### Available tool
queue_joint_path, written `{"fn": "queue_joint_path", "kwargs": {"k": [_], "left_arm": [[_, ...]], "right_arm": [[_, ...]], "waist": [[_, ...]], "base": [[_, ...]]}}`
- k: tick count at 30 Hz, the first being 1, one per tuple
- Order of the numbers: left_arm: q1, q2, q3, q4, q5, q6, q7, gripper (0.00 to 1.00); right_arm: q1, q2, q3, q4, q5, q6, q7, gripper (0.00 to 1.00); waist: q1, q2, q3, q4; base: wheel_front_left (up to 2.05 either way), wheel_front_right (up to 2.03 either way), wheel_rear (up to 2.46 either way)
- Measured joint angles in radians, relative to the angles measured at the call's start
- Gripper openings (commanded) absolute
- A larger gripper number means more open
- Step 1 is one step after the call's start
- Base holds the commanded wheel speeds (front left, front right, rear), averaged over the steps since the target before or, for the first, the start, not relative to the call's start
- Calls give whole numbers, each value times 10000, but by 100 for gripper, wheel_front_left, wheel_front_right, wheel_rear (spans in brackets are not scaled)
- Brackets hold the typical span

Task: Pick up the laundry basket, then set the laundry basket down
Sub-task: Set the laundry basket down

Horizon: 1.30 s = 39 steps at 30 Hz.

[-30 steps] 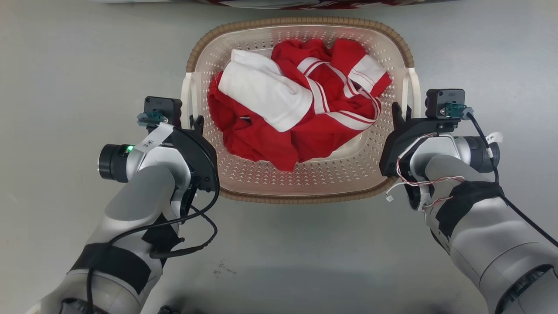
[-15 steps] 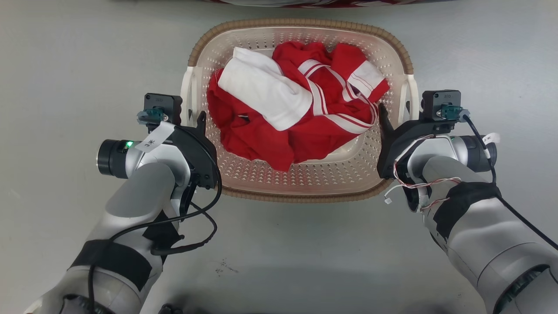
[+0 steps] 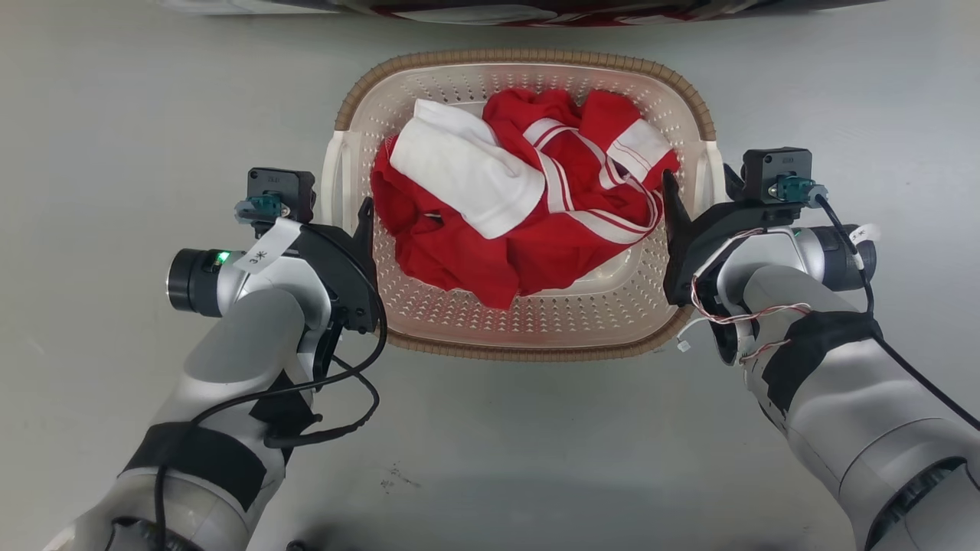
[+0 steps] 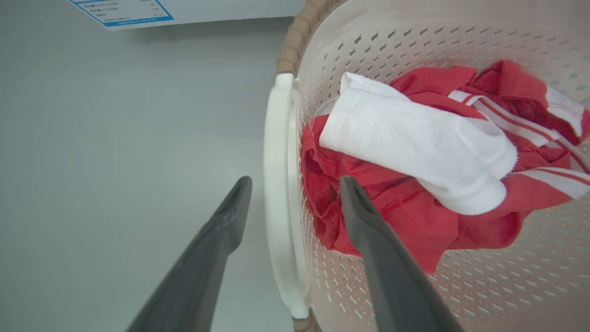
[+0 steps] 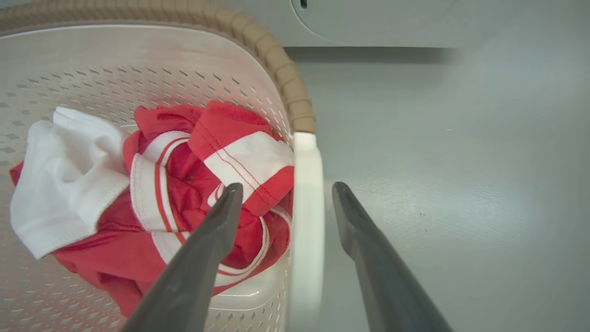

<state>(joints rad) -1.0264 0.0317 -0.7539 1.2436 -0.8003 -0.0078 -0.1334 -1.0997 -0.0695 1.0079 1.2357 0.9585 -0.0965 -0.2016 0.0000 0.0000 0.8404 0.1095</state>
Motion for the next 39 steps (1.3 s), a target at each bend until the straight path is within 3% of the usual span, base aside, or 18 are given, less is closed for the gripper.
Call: {"fn": "queue_joint_path", "kwargs": {"k": [13, 27, 39], "left_arm": [[10, 148, 12, 13, -46, -293, -690, 100], [937, 307, 284, -353, -59, -451, -1164, 100], [2309, 750, 775, -1914, 385, 205, -1164, 100]], "right_arm": [[-10, -67, 259, 140, -347, 59, -291, 100], [246, -102, -19, -155, -424, 353, -477, 100], [1504, -73, -790, -1365, -343, 284, -476, 100]], "waist": [[0, 0, -822, -105], [-1, -1, -2205, -353], [-1, -1, -3640, -546]], "base": [[0, 0, 0], [0, 0, 0], [0, 0, 0]]}}
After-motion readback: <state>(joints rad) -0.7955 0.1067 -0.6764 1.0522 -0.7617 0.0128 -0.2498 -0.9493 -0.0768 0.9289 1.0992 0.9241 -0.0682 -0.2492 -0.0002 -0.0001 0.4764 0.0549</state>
